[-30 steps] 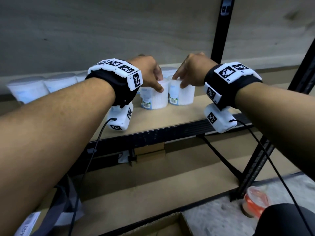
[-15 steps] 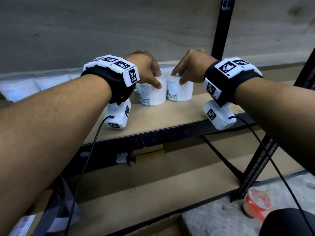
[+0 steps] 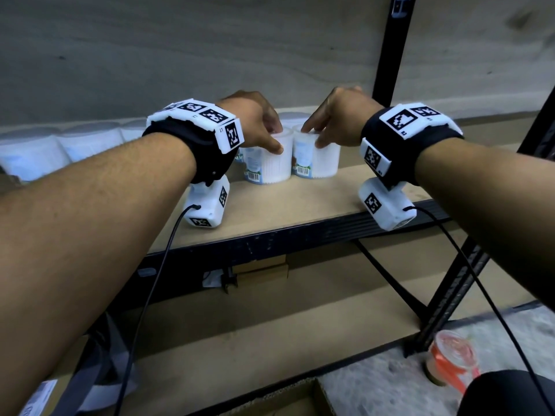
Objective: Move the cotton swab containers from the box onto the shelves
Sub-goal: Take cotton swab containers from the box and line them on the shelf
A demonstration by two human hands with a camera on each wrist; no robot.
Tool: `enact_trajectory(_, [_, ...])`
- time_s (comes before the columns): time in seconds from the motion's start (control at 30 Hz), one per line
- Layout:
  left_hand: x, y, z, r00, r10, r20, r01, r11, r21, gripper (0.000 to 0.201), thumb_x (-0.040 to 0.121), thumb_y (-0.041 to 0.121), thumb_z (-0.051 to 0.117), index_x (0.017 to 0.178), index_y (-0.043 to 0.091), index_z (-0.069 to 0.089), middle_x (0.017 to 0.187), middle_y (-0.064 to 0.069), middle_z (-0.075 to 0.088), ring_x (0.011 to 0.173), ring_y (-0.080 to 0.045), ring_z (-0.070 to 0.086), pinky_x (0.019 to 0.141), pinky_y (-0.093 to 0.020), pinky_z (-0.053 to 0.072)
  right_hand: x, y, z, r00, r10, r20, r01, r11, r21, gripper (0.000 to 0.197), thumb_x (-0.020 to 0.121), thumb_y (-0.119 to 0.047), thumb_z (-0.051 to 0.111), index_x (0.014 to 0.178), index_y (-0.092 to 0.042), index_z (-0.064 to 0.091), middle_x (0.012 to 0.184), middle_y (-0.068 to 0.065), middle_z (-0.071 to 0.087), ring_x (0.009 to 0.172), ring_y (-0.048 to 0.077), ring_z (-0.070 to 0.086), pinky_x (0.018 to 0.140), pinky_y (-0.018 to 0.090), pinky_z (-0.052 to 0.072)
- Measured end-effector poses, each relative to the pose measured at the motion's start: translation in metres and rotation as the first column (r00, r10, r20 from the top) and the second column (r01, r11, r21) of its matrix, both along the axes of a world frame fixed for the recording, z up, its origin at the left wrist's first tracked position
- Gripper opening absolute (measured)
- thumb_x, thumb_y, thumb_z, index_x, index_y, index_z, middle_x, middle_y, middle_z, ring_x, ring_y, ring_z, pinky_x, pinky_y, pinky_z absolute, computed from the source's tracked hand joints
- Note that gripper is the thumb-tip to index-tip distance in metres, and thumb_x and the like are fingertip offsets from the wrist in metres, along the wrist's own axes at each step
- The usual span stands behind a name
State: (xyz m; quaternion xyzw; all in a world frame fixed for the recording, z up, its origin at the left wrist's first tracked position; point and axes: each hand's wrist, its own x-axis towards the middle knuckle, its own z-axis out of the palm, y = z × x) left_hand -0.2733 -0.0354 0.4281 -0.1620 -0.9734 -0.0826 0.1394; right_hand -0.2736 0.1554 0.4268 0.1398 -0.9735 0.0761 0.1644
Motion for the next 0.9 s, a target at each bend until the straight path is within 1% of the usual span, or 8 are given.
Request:
enact_trajectory(0.13, [0.0,-0.001,-0.001,1.0,0.004,0.01,-0.004,1.0,0.011,0.046,0.074,0.047,0.078,0.116,0.029,0.072,0.118,0.014,0.068,0.105,-0.01,0.061,0.096,-0.029,0.049,-0.001,0.001,-0.001,1.0,-0.01,-0.007,0.009,1.0,-0.009,0.039,0.08,-0.016,0.079,0.117,-0.028,0.073,0.11,-0.004,0.073,0.116,0.015,0.055,0.089,0.018,0.032])
enact_trajectory(0.23, [0.001,-0.001,-0.002,1.0,0.002,0.001,-0.002,1.0,0.001,0.046,0.075,0.046,0.077,0.117,0.029,0.071,0.121,0.013,0.067,0.108,-0.011,0.061,0.098,-0.03,0.048,0.0,0.0,-0.001,1.0,-0.015,-0.002,0.015,1.0,-0.002,0.04,0.081,-0.018,0.078,0.118,-0.029,0.072,0.112,-0.004,0.072,0.119,0.017,0.052,0.094,0.021,0.034])
enact_trajectory(0.33, [0.002,0.0,-0.005,1.0,-0.004,-0.009,0.004,0.999,-0.039,0.047,0.08,0.044,0.073,0.123,0.028,0.067,0.128,0.01,0.064,0.113,-0.014,0.058,0.097,-0.027,0.046,0.004,0.0,-0.003,0.999,-0.032,-0.012,0.032,0.999,-0.001,0.04,0.084,-0.019,0.075,0.121,-0.031,0.07,0.116,-0.004,0.07,0.121,0.02,0.049,0.098,0.024,0.038])
enact_trajectory(0.43, [0.007,0.001,-0.007,1.0,0.006,0.0,-0.006,0.995,-0.096,0.059,0.08,0.049,0.072,0.134,0.028,0.058,0.139,0.007,0.055,0.125,-0.017,0.051,0.103,-0.027,0.041,0.013,-0.002,-0.002,1.0,-0.025,0.003,0.025,0.999,0.04,0.041,0.085,-0.022,0.073,0.125,-0.031,0.067,0.123,-0.003,0.067,0.121,0.021,0.053,0.103,0.026,0.037])
enact_trajectory(0.53, [0.012,0.002,-0.006,1.0,0.014,0.02,-0.011,0.99,-0.138,0.074,0.078,0.055,0.071,0.143,0.029,0.047,0.147,0.006,0.048,0.135,-0.019,0.042,0.109,-0.033,0.038,0.022,-0.002,-0.001,0.999,-0.014,0.042,0.012,0.999,0.051,0.055,0.085,-0.025,0.073,0.137,-0.029,0.057,0.135,0.0,0.059,0.125,0.022,0.053,0.102,0.027,0.038])
enact_trajectory(0.63, [0.021,-0.002,-0.002,0.999,0.026,0.021,-0.023,0.991,-0.135,0.074,0.078,0.054,0.071,0.144,0.03,0.046,0.148,0.005,0.046,0.135,-0.019,0.043,0.109,-0.035,0.038,0.03,-0.001,-0.003,0.998,-0.015,0.055,0.012,0.998,0.058,0.064,0.086,-0.023,0.072,0.144,-0.026,0.047,0.144,0.001,0.05,0.131,0.023,0.046,0.104,0.031,0.038])
enact_trajectory(0.8, [0.045,-0.014,0.002,0.999,0.022,0.037,-0.017,0.991,-0.134,0.067,0.081,0.05,0.07,0.141,0.029,0.05,0.146,0.007,0.049,0.133,-0.018,0.046,0.109,-0.035,0.039,0.048,0.005,0.002,0.998,-0.018,0.064,0.014,0.997,0.075,0.062,0.085,-0.027,0.072,0.142,-0.027,0.048,0.144,0.002,0.05,0.13,0.023,0.046,0.103,0.031,0.039])
enact_trajectory(0.9, [0.059,-0.019,0.003,0.999,0.011,0.036,-0.007,0.993,-0.114,0.065,0.082,0.048,0.07,0.14,0.026,0.052,0.142,0.009,0.053,0.125,-0.016,0.053,0.104,-0.028,0.041,0.059,0.007,0.003,0.998,-0.006,0.065,0.001,0.997,0.083,0.062,0.083,-0.031,0.073,0.14,-0.027,0.05,0.142,0.001,0.052,0.13,0.022,0.047,0.103,0.032,0.04])
